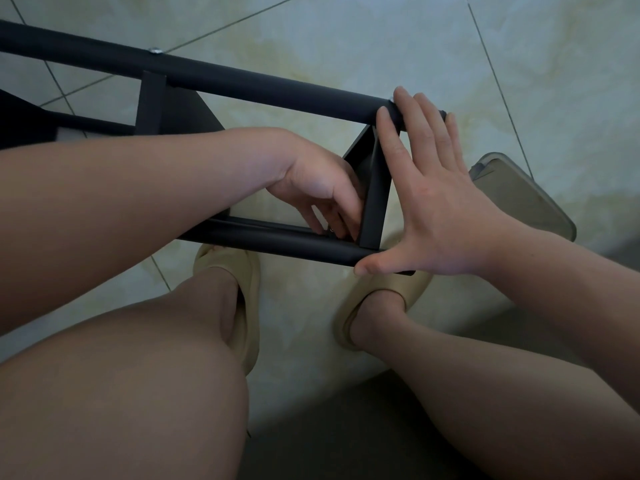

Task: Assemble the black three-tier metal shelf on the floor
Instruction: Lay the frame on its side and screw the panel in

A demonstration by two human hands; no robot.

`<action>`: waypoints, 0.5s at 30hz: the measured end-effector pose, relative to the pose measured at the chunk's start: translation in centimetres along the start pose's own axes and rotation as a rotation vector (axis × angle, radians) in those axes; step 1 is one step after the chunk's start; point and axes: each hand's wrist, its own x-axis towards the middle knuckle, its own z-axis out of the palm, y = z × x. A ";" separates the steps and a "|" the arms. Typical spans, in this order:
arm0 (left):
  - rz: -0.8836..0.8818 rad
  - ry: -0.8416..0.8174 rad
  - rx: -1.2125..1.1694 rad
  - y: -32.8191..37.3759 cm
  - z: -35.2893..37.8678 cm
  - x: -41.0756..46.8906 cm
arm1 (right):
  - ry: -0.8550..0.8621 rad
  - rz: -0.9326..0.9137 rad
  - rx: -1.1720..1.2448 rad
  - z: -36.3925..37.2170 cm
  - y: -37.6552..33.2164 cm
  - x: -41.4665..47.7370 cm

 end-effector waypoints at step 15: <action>0.025 0.008 -0.018 -0.1 0.3 0.3 | -0.008 -0.007 -0.004 0.1 0.1 0.0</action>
